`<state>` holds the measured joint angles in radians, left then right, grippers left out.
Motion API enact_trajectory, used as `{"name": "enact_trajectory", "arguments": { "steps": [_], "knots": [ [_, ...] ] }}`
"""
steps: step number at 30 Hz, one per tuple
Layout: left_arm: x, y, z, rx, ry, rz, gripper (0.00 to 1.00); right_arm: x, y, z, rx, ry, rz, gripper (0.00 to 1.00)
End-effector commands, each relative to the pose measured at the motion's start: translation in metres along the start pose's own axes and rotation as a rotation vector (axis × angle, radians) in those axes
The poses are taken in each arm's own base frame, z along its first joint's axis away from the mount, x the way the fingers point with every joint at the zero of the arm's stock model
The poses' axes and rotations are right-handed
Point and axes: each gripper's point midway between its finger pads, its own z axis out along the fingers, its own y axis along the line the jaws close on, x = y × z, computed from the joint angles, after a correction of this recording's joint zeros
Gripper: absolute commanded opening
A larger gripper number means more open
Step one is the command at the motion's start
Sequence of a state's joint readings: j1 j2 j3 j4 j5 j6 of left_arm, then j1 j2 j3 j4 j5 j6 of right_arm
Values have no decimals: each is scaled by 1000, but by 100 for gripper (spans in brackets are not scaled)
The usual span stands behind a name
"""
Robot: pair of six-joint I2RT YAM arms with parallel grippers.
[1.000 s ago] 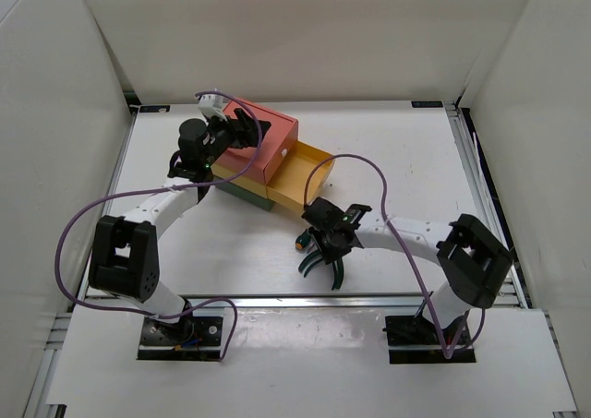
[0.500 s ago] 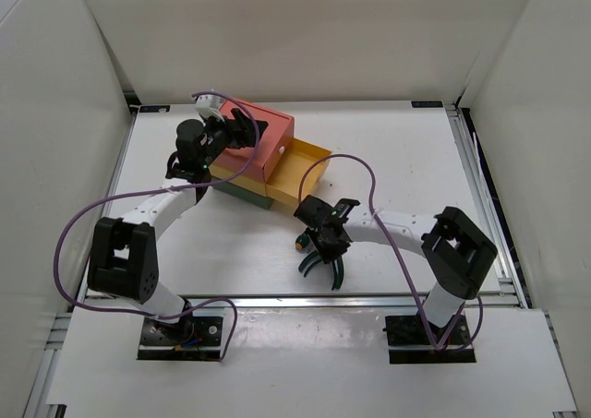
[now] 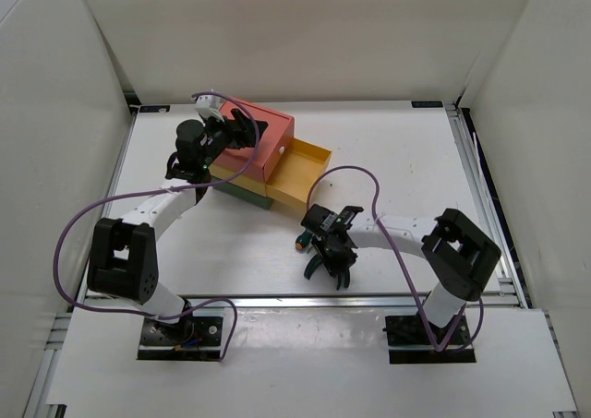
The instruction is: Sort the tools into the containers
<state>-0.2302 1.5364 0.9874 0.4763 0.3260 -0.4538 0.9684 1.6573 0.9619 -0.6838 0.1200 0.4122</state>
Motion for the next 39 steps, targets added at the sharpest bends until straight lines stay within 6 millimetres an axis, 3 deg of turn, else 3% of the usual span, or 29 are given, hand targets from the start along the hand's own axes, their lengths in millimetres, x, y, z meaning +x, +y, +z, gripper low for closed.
{"name": "enact_trajectory", "arguments": {
  "steps": [1, 3, 6, 7, 12, 19, 22, 23, 27, 29, 30, 33, 35, 39],
  "knots": [
    [119, 44, -34, -198, 364, -210, 99, 16, -2, 1, -9, 34, 13, 38],
    [120, 45, -34, -202, 366, -210, 99, 17, -2, 3, -7, 38, 13, 35],
    [122, 44, -35, -201, 372, -206, 99, 14, 0, 3, -11, 45, -4, 14],
    [120, 45, -34, -201, 370, -203, 99, 8, 0, -1, -8, 29, -3, 0],
    [116, 44, -32, -200, 363, -197, 99, -6, 2, -34, -31, -48, -13, 0],
    [114, 43, -26, -192, 359, -206, 99, -35, 1, -116, -94, -306, 34, 0],
    [114, 44, -25, -193, 355, -211, 99, -68, -16, -150, -21, -436, 99, 0],
    [114, 44, -25, -192, 352, -216, 99, -89, -17, -162, -6, -477, 118, 0],
    [117, 43, -26, -189, 357, -229, 99, -153, -21, -173, 5, -500, 141, 0],
    [118, 43, -26, -191, 357, -231, 99, -177, -21, -173, 0, -502, 125, 0],
    [118, 43, -26, -190, 358, -232, 99, -201, -15, -172, -9, -512, 127, 0],
    [113, 42, -25, -186, 347, -227, 99, -235, -14, -162, -32, -482, 133, 0],
    [113, 41, -25, -183, 346, -225, 99, -250, -18, -152, -33, -463, 129, 0],
    [112, 41, -23, -179, 345, -233, 99, -262, -27, -134, -31, -432, 146, 0]
  ]
}}
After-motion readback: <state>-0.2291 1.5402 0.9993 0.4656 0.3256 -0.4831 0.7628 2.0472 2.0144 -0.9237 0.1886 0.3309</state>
